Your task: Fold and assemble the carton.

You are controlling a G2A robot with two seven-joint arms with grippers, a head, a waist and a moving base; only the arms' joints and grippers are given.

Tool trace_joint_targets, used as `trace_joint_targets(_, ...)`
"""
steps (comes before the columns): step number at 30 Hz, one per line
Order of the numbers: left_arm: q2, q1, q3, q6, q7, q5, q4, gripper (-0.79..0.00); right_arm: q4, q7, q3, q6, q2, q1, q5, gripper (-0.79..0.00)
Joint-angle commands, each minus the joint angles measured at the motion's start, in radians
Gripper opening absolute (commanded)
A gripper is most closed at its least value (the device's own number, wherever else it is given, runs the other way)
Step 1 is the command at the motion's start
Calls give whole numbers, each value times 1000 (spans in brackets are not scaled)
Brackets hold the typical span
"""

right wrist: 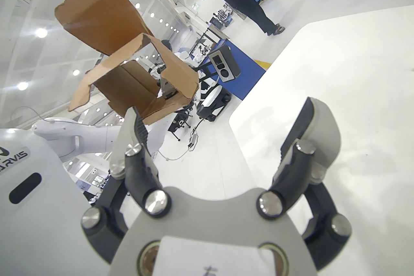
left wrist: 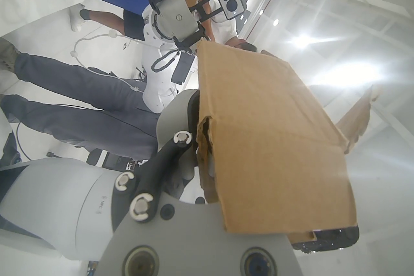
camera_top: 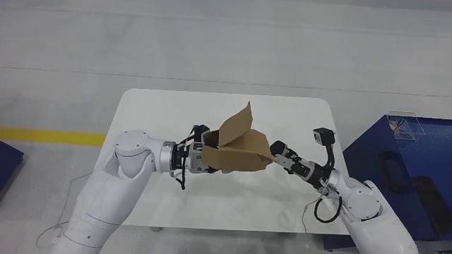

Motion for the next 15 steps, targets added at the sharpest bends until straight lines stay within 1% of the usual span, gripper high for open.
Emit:
trace_joint_targets(1,-1,-7,8,17,16,-2,11,-785,5,-11,-4,-3,-2,5,-1,0)
trace_joint_targets(3,-1,-15,17,32,3,-15,17,-785,11,-20,-5,0,-3,10,-3,0)
trace_joint_targets(8,1,-27,26,28,12,-5,29,-785,16,-43,0,-10,-6,14,18,0)
trace_joint_targets(12,3,-31,31,22,13,3,31,-785,17,-29,0,7,-6,19,19,0)
trace_joint_targets(15,5,-32,30,14,14,1,31,-785,16,-5,-25,18,-9,20,-4,0)
